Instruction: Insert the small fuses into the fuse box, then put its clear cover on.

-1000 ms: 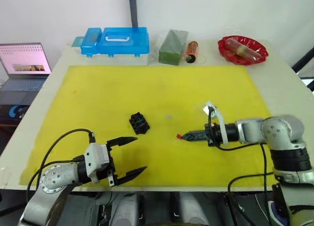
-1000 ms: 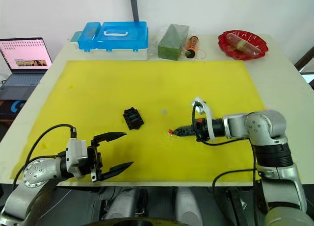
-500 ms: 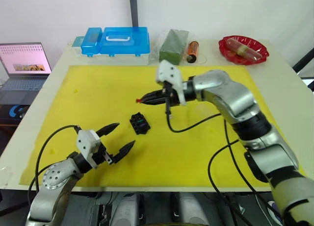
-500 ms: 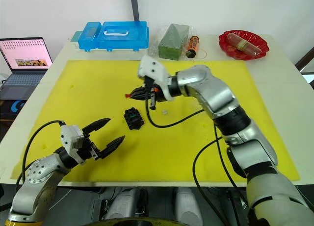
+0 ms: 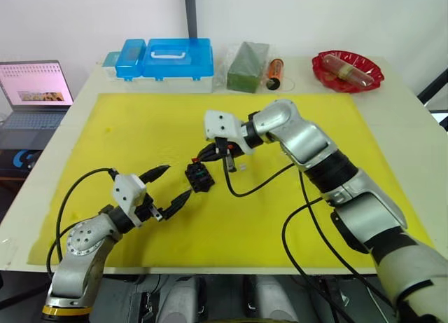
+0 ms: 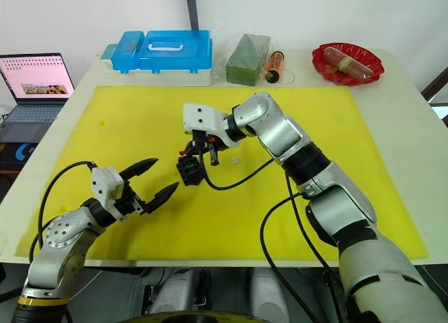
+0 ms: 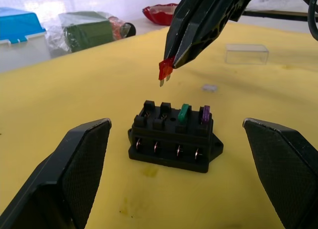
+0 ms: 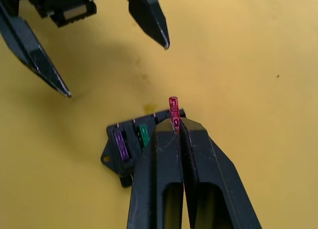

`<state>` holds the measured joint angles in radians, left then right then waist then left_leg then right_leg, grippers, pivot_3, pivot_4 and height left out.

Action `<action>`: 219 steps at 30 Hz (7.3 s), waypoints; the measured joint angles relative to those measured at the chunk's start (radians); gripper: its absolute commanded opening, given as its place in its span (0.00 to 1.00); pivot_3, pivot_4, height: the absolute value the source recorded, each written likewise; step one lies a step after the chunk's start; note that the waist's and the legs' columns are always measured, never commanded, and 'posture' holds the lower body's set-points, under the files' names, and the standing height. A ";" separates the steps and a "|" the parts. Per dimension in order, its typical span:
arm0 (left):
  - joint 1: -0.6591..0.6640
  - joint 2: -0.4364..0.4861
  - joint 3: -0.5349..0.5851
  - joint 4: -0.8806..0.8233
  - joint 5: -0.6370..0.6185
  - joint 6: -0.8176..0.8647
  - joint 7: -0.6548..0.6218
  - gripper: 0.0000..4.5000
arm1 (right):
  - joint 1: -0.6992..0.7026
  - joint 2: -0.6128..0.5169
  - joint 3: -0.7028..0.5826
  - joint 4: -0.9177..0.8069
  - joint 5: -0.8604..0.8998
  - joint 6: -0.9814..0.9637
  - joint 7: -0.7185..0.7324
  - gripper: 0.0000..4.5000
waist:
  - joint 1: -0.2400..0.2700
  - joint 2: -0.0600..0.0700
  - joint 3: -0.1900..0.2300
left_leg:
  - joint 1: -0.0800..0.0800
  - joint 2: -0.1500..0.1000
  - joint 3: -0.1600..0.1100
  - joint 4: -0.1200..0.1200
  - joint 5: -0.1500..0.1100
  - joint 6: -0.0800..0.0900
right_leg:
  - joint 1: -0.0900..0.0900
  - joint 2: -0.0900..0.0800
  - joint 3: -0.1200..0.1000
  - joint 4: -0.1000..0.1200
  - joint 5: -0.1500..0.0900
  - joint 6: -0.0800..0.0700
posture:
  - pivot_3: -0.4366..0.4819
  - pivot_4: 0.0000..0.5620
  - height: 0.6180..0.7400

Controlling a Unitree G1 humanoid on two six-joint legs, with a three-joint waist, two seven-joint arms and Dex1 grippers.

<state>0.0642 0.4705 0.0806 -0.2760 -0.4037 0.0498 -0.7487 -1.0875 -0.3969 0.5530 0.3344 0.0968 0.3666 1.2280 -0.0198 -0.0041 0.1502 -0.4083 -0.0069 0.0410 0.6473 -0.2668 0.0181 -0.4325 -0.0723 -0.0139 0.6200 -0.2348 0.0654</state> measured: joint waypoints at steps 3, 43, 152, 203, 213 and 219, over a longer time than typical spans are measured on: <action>-0.051 0.000 -0.004 0.017 0.008 0.003 0.006 1.00 | -0.006 0.024 0.000 0.039 -0.026 -0.034 0.028 0.00 | 0.000 0.000 0.000 | 0.000 0.000 0.000 0.000 0.000 0.000 | 0.000 0.000 0.000 0.000 0.000 0.000 | 0.48 0.27 1.00; -0.016 -0.019 -0.027 0.005 0.046 0.003 0.026 1.00 | -0.074 0.150 -0.026 0.343 -0.169 -0.264 0.106 0.00 | -0.012 0.000 0.000 | 0.000 0.000 0.001 -0.001 0.001 -0.001 | -0.004 0.000 0.000 0.006 0.000 0.001 | 0.48 0.27 1.00; -0.009 -0.017 -0.027 0.077 0.069 -0.095 -0.007 1.00 | -0.080 0.220 -0.143 0.378 -0.190 -0.283 0.210 0.01 | -0.025 0.001 0.000 | 0.000 0.000 0.001 -0.001 0.001 -0.004 | -0.006 -0.001 0.000 0.010 0.002 0.003 | 0.48 0.27 1.00; 0.001 -0.003 -0.026 0.063 0.077 -0.076 0.003 1.00 | -0.003 0.196 -0.102 0.495 -0.254 -0.555 0.077 0.01 | -0.022 0.002 -0.004 | 0.017 -0.001 0.001 -0.004 -0.001 -0.006 | 0.010 -0.002 0.000 0.008 0.000 0.000 | 0.48 0.27 1.00; 0.000 -0.003 -0.027 0.063 0.077 -0.076 0.005 1.00 | 0.005 0.195 -0.101 0.495 -0.259 -0.562 0.052 0.01 | -0.022 0.003 -0.010 | 0.017 -0.001 0.001 -0.004 -0.001 -0.006 | 0.010 -0.003 0.000 0.008 0.000 0.000 | 0.48 0.27 1.00; 0.001 -0.001 -0.026 0.063 0.076 -0.077 0.000 1.00 | 0.021 0.195 -0.132 0.459 -0.240 -0.501 0.053 0.01 | -0.022 0.003 -0.010 | 0.016 -0.001 0.001 -0.005 -0.001 -0.006 | 0.009 -0.003 0.000 0.008 0.000 0.000 | 0.48 0.27 1.00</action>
<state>0.0651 0.4697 0.0549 -0.2127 -0.3272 -0.0275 -0.7483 -1.0663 -0.2021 0.4214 0.7934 -0.1436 -0.1341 1.2808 -0.0417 -0.0009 0.1404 -0.3924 -0.0080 0.0422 0.6428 -0.2676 0.0122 -0.4232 -0.0752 -0.0143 0.6281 -0.2351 0.0649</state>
